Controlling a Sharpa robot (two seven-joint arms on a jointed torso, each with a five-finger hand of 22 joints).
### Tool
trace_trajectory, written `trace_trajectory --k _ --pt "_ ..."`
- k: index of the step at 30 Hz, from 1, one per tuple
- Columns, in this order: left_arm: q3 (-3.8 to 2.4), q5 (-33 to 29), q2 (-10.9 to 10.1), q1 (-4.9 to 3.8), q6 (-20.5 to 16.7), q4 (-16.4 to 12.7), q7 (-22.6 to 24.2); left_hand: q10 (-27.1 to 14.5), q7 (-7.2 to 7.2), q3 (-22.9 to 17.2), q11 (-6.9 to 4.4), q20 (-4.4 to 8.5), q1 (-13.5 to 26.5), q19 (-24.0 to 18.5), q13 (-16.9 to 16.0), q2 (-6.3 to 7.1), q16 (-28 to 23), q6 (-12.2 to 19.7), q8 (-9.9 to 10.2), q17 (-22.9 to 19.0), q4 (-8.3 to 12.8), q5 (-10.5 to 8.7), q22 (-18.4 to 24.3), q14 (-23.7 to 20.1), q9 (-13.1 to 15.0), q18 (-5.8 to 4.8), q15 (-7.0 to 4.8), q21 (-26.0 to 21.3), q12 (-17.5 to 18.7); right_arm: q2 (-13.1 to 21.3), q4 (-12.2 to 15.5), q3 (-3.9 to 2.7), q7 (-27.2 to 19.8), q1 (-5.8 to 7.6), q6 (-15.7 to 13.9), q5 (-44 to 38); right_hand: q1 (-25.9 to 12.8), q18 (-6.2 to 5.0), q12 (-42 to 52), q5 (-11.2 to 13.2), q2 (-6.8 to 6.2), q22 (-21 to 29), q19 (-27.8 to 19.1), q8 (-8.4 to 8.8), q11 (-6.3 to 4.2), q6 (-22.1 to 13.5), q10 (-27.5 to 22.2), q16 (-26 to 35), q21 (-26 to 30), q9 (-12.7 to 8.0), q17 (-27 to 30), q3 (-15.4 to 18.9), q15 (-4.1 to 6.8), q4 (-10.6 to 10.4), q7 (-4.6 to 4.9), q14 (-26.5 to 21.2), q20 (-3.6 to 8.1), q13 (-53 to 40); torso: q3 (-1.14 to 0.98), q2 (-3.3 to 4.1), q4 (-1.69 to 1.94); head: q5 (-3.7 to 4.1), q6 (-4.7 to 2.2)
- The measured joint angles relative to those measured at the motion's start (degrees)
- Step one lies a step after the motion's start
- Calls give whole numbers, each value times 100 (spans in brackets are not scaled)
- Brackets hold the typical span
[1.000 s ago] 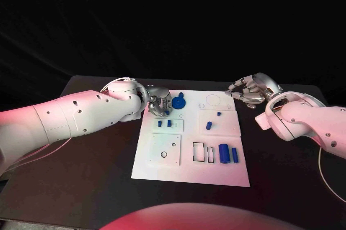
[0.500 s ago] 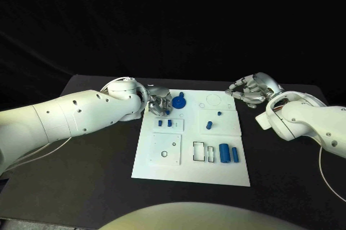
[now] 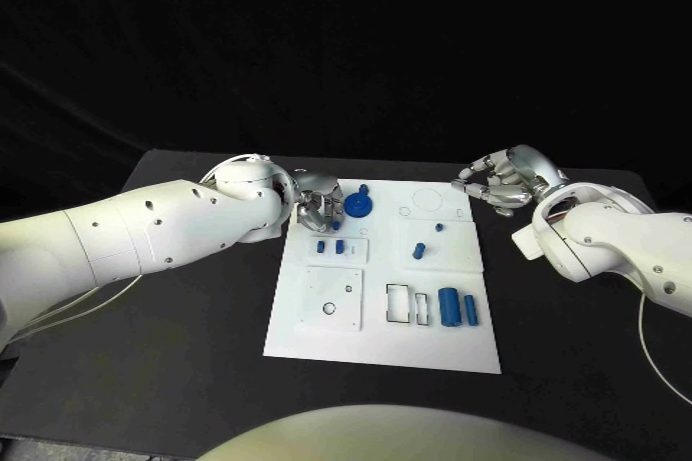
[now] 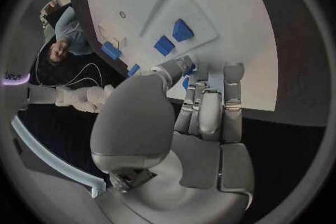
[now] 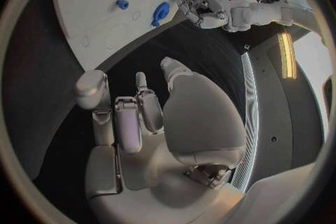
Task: Assemble the parts on the task board
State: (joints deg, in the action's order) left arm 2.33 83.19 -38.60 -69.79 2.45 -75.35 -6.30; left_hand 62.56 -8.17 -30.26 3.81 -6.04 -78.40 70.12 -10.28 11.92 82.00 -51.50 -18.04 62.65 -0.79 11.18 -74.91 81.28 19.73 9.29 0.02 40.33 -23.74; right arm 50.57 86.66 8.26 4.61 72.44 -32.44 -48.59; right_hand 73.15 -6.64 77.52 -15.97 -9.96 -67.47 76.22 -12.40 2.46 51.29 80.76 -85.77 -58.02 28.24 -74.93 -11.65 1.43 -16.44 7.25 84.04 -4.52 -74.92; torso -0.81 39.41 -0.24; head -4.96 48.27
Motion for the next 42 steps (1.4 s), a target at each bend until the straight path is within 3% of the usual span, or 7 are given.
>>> trace_trajectory --k 42 --pt "1 -9 -77 7 -22 -74 -93 -41 81 -1 -2 0 22 -42 -46 -22 -23 -125 -1 -41 0 -1 0 -41 36 0 -1 -49 0 -11 -20 0 6 -3 2 -2 0 0 0 0 0 0 0 0 0 0 0 0 0 -3 1 0 0 0 0 0 0 1 3 -1 1 -32 -5"
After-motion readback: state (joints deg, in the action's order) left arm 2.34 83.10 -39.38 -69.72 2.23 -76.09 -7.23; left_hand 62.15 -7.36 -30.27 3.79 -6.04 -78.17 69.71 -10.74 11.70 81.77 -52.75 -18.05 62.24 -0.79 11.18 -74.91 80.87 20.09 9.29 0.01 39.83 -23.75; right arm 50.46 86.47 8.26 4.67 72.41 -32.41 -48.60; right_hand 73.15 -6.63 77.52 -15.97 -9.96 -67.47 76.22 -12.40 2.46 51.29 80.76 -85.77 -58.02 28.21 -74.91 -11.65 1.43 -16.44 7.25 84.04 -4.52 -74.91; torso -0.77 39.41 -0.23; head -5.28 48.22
